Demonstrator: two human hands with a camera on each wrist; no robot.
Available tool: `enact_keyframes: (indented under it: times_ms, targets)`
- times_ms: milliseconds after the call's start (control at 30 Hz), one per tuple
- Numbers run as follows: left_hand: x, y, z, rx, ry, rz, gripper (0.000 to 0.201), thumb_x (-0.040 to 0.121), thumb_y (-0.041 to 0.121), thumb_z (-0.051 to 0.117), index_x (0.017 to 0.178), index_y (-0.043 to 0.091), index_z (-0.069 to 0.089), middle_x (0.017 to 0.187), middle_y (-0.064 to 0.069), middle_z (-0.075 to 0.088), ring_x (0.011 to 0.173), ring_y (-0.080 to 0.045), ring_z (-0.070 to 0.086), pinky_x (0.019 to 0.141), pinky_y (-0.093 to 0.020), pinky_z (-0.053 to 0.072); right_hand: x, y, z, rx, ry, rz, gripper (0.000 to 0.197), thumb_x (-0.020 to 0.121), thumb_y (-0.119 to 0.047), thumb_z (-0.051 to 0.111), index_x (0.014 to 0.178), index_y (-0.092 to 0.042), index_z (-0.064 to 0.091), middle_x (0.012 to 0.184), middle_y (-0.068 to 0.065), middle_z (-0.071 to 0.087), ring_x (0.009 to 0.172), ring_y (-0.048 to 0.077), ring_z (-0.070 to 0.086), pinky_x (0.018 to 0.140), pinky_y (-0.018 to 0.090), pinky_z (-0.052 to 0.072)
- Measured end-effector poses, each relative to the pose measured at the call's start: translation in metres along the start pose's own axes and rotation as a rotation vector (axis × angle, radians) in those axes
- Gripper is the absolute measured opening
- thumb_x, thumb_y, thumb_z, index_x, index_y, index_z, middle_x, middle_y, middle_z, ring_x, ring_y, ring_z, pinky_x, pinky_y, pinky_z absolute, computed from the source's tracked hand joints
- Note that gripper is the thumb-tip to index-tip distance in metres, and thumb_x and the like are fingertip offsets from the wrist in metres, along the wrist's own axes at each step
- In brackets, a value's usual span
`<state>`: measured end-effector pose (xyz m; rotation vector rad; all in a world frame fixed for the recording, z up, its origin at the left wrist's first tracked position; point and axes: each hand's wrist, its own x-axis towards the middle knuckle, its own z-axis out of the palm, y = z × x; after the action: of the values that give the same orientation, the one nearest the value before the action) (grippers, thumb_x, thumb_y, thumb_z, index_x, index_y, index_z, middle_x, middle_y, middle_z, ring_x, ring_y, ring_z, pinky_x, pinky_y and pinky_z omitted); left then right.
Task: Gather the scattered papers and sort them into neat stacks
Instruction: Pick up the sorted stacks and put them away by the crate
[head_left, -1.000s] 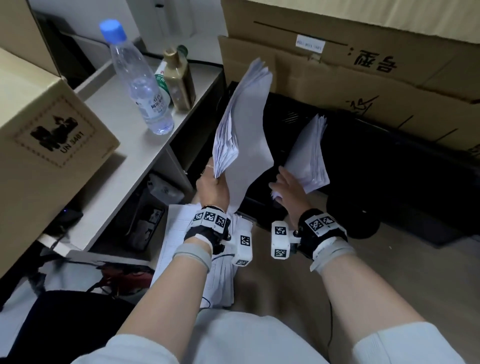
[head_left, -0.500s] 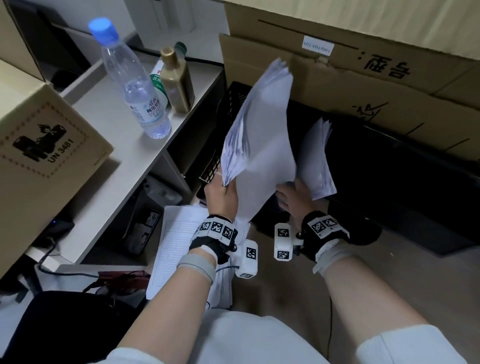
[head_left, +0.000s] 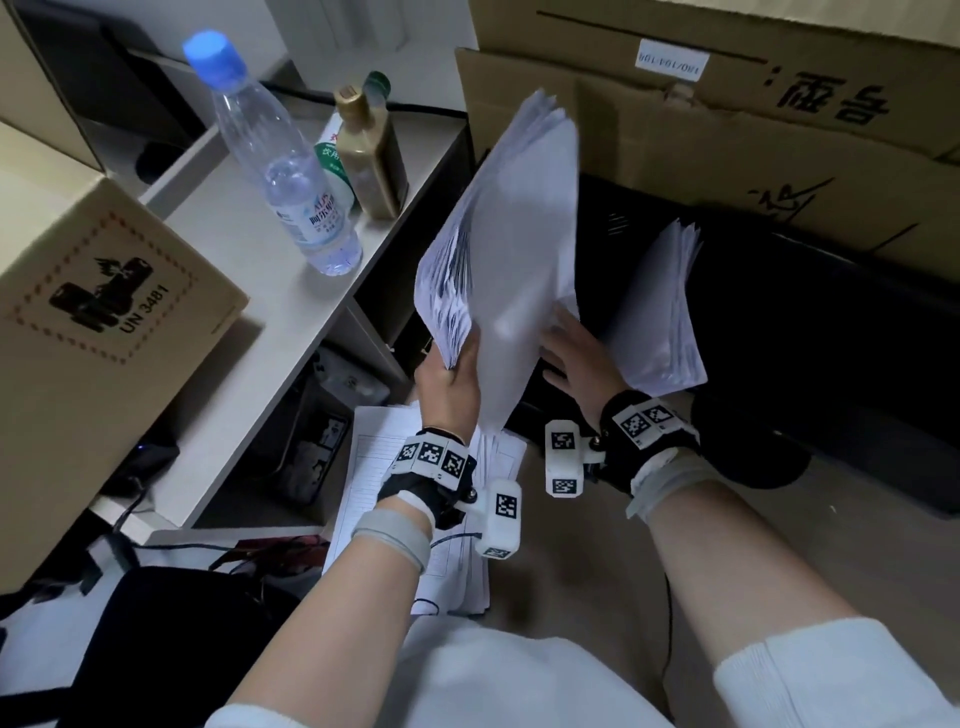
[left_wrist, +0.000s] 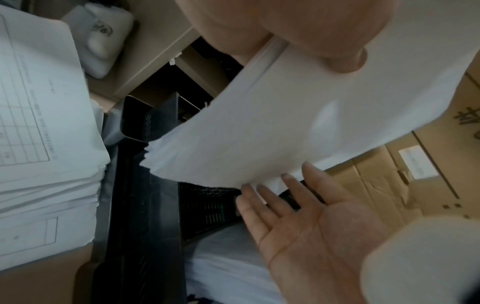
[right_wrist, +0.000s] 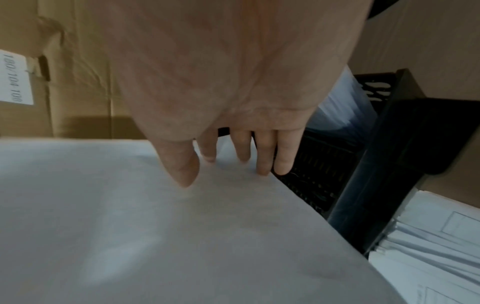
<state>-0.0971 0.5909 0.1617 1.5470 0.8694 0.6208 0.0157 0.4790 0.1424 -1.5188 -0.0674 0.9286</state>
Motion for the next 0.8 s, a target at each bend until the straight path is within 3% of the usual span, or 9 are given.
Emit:
enact_keyframes:
  times_ms: [133,300,367,433,500,600,633,733,800]
  targets:
    - [-0.005,-0.004,0.005,0.122,-0.095,-0.004,0.024,0.092,0.018,0.055,0.068,0.015,0.050,0.065,-0.007,0.047,0.063,-0.017,0.037,0.059,-0.034,0.034,-0.004,-0.008,-0.007,0.042,0.024,-0.016,0.061,0.094,-0.033,0.059,0.147,-0.051,0.033,0.133,-0.020,0.059,0.121,0.006,0.058,0.105,0.042,0.040]
    - [-0.011,-0.007,0.007,0.057,-0.127,0.005,0.026,0.098,0.019,0.058,0.088,-0.006,0.062,0.078,-0.027,0.058,0.068,-0.016,0.042,0.061,-0.031,0.038,-0.014,-0.010,-0.012,0.028,0.052,-0.059,0.059,0.092,-0.035,0.060,0.143,-0.054,0.036,0.137,-0.023,0.055,0.126,0.007,0.054,0.106,0.049,0.040]
    - [-0.014,-0.007,0.011,0.054,-0.150,0.017,0.027,0.099,0.010,0.057,0.072,0.004,0.055,0.063,-0.014,0.049,0.062,-0.013,0.036,0.058,-0.028,0.035,-0.020,-0.010,-0.013,0.033,0.074,-0.078,0.059,0.093,-0.033,0.058,0.144,-0.053,0.036,0.136,-0.024,0.055,0.126,0.006,0.054,0.102,0.046,0.042]
    - [-0.015,-0.006,0.017,0.053,-0.160,0.038,0.041,0.098,0.007,0.057,0.063,0.022,0.044,0.055,0.011,0.040,0.056,-0.006,0.031,0.055,-0.022,0.031,-0.022,-0.009,-0.018,0.043,0.100,-0.089,0.060,0.093,-0.032,0.058,0.145,-0.052,0.035,0.136,-0.025,0.055,0.126,0.006,0.053,0.102,0.045,0.042]
    - [-0.016,-0.005,0.021,0.071,-0.181,0.051,0.040,0.099,0.008,0.058,0.064,0.024,0.047,0.052,0.016,0.044,0.051,-0.002,0.035,0.055,-0.017,0.031,-0.021,-0.009,-0.022,0.054,0.111,-0.080,0.063,0.093,-0.033,0.059,0.147,-0.051,0.031,0.140,-0.025,0.051,0.128,0.006,0.051,0.104,0.045,0.041]
    - [-0.011,-0.008,0.020,0.100,-0.165,0.054,0.018,0.100,0.003,0.054,0.085,-0.007,0.058,0.054,0.018,0.049,0.051,0.003,0.042,0.056,-0.011,0.033,-0.012,-0.015,-0.018,0.032,0.117,-0.064,0.067,0.091,-0.036,0.061,0.148,-0.051,0.029,0.146,-0.019,0.046,0.132,0.010,0.047,0.106,0.049,0.040]
    - [-0.007,-0.011,0.018,0.107,-0.131,0.046,0.016,0.100,0.002,0.052,0.091,-0.009,0.058,0.054,0.015,0.047,0.050,0.001,0.040,0.055,-0.014,0.032,-0.009,-0.018,-0.015,0.021,0.115,-0.061,0.067,0.091,-0.035,0.061,0.148,-0.050,0.029,0.148,-0.015,0.045,0.134,0.012,0.046,0.106,0.049,0.040]
    - [0.006,-0.016,0.010,0.094,-0.042,0.012,0.017,0.102,0.011,0.050,0.094,0.002,0.061,0.059,0.011,0.045,0.055,-0.006,0.035,0.057,-0.027,0.033,-0.001,-0.020,-0.003,-0.096,0.086,-0.047,0.065,0.098,-0.025,0.056,0.152,-0.038,0.024,0.154,-0.003,0.037,0.138,0.022,0.042,0.104,0.047,0.042]
    - [0.011,-0.019,0.007,0.080,-0.012,0.024,0.015,0.103,0.015,0.053,0.100,0.006,0.064,0.068,0.009,0.051,0.060,-0.007,0.041,0.061,-0.025,0.039,0.000,-0.016,-0.001,-0.122,0.040,0.016,0.070,0.098,-0.020,0.057,0.154,-0.037,0.019,0.159,-0.003,0.027,0.143,0.018,0.034,0.108,0.047,0.038]
